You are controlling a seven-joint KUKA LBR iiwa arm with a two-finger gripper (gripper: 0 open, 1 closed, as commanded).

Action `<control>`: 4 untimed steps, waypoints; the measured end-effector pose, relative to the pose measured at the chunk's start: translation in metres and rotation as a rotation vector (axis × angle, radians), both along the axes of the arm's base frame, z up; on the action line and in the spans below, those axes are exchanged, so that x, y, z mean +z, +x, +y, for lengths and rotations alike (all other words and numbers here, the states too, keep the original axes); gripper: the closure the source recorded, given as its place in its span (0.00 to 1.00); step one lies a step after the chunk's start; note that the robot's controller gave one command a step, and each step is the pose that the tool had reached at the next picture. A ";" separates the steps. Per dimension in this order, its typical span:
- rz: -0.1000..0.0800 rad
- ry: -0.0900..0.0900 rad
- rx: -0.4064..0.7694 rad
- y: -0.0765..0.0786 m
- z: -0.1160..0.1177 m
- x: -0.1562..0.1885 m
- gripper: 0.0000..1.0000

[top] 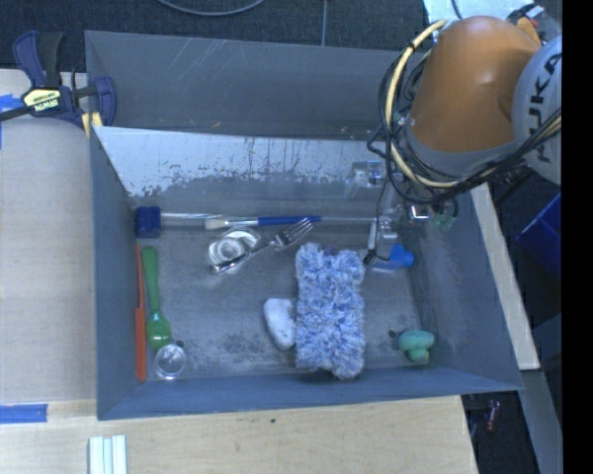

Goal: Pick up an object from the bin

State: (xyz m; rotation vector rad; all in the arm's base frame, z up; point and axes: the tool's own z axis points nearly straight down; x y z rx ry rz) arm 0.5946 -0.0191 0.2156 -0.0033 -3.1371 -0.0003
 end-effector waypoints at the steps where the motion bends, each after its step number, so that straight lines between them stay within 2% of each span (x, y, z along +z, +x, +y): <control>1: -0.009 0.000 0.001 0.001 0.000 0.005 0.00; 2: -0.012 -0.002 0.517 0.002 0.012 -0.116 0.00; 3: -0.019 -0.002 0.421 -0.007 0.010 -0.052 0.00; 4: -0.008 -0.001 0.593 -0.001 0.012 -0.138 0.00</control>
Offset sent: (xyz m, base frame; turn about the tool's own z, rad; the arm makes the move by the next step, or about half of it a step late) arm -0.0008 0.0150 -0.1456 -0.6296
